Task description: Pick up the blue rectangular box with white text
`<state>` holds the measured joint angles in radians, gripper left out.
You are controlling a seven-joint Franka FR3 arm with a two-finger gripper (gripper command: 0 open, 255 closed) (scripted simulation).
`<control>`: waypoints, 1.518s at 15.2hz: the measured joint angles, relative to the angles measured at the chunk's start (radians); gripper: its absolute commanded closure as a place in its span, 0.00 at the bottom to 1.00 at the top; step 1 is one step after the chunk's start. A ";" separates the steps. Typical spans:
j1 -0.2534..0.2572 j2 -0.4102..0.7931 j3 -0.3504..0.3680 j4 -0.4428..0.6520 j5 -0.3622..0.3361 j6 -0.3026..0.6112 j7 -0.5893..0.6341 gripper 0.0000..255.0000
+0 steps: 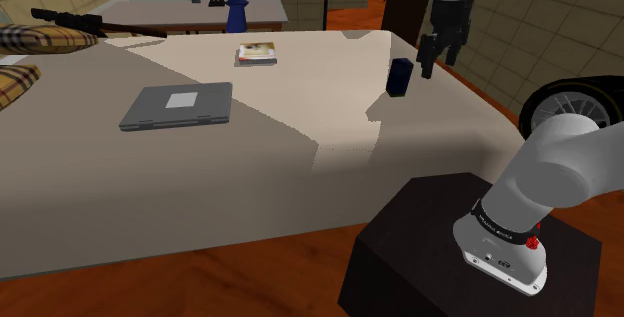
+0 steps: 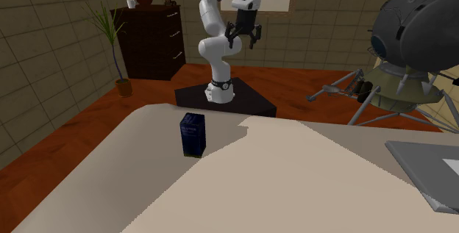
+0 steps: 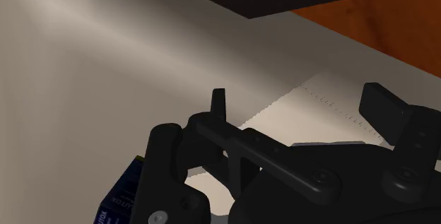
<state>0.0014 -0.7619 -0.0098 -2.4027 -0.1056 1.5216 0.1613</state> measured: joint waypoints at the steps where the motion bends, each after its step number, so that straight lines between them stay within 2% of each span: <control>1: 0.000 0.000 0.000 0.000 0.000 0.000 0.000 0.00; 6: -0.026 0.085 -0.075 0.020 -0.043 0.085 -0.071 0.00; 15: -0.068 0.327 -0.238 0.114 -0.086 0.282 -0.237 0.00; 23: -0.090 0.606 -0.366 0.308 -0.020 0.395 -0.414 0.00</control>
<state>-0.0889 -0.1563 -0.3757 -2.0944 -0.1257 1.9165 -0.2525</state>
